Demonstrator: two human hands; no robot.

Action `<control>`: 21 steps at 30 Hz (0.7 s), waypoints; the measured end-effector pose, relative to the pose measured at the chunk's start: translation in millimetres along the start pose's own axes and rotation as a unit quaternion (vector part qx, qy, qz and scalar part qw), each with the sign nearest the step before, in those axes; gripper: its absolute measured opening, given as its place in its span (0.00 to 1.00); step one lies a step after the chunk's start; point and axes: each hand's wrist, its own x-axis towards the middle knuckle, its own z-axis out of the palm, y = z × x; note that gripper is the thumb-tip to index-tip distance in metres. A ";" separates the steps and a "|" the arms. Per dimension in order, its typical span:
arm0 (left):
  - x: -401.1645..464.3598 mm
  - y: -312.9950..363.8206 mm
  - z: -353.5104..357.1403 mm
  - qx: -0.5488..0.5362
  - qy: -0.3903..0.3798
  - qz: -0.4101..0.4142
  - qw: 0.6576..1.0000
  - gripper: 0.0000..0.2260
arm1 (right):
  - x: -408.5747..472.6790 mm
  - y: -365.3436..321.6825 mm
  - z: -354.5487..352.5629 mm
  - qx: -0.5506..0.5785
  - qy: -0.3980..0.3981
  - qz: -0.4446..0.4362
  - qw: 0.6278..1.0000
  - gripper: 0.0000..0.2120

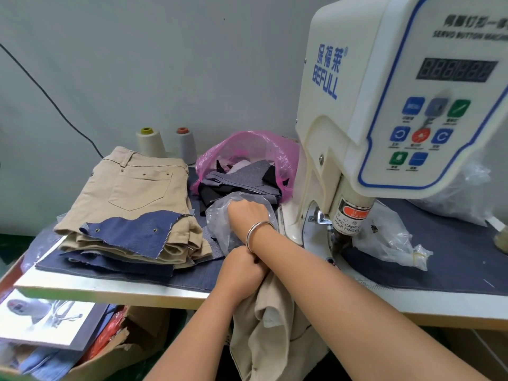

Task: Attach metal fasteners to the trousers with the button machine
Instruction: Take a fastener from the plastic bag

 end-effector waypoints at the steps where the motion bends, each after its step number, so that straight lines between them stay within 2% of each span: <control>1: 0.7 -0.8 0.7 0.001 -0.004 -0.005 1.000 0.11 | 0.4 1.0 2.0 0.005 0.004 0.003 1.000 0.25; 3: 1.9 -3.4 1.5 0.002 -0.007 -0.013 1.000 0.07 | 1.0 2.5 4.6 0.020 0.007 0.008 1.000 0.23; 6: 2.3 -6.1 2.2 -0.005 -0.006 -0.016 1.000 0.11 | 2.1 4.7 9.8 0.026 0.032 0.015 0.999 0.17; 9: 2.2 -4.3 0.7 -0.020 -0.004 -0.004 1.000 0.09 | -7.0 7.9 6.2 0.038 0.082 0.018 0.996 0.09; 11: 1.4 -3.5 -0.2 -0.044 -0.002 0.008 0.999 0.10 | -24.2 11.5 -0.8 0.061 0.149 0.000 0.987 0.10; 13: 1.1 -3.9 -1.4 -0.069 0.002 0.019 0.997 0.08 | -57.8 14.3 -6.2 0.202 0.247 -0.018 0.947 0.09; 16: 1.5 -5.7 -0.5 -0.055 -0.004 0.035 0.998 0.05 | -130.9 26.4 -4.1 0.448 0.306 0.012 0.840 0.04; 18: 2.1 -6.1 -0.5 -0.048 0.004 0.034 0.998 0.05 | -171.3 42.9 4.6 0.520 0.295 0.066 0.799 0.04; 21: 1.2 -5.7 0.2 -0.040 0.010 0.033 0.999 0.07 | -195.3 74.5 15.3 0.561 0.322 0.152 0.747 0.04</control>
